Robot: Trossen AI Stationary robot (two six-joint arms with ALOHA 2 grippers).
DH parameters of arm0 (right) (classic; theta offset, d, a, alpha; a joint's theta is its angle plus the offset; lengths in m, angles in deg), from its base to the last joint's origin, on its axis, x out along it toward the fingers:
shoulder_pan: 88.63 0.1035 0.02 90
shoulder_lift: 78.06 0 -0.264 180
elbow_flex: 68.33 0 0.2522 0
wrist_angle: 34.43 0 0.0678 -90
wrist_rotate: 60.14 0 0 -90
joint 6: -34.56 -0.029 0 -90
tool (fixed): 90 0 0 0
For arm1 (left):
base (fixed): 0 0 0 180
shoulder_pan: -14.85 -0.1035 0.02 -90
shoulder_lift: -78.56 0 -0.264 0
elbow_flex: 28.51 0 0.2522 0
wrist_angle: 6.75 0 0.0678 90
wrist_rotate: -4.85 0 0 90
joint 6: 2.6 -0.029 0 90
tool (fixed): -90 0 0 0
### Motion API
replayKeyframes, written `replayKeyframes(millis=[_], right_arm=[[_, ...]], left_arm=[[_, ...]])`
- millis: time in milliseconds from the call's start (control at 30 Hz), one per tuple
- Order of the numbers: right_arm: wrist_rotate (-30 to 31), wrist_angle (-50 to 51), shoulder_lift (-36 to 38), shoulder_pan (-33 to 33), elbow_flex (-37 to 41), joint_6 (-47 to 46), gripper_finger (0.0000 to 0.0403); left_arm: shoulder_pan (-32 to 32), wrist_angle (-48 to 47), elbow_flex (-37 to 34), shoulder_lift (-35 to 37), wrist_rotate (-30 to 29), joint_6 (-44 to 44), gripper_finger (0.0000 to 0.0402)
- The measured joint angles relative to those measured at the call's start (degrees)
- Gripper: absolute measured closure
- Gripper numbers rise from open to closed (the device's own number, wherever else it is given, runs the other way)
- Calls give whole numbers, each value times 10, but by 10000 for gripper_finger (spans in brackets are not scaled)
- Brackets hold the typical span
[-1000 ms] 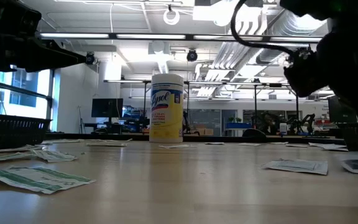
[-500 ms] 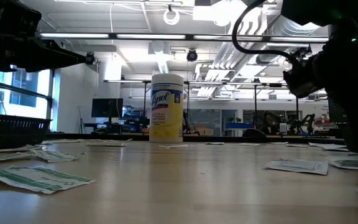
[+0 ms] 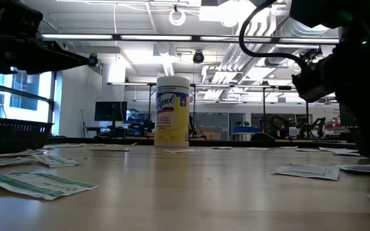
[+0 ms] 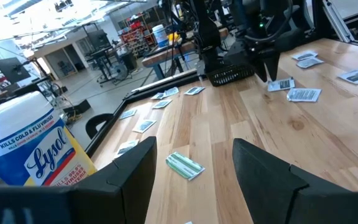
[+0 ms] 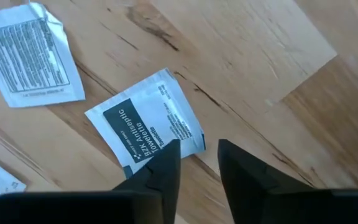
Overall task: Pick & Place First Aid Supplies
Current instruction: Put the towelette pack into the right black basket
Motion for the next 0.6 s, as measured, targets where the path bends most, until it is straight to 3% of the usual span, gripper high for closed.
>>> replayKeyframes(millis=[600], right_arm=[[-21,-17,-27,-11,-2,-9,310]], left_arm=[[0,0,0,0,0,0,195]])
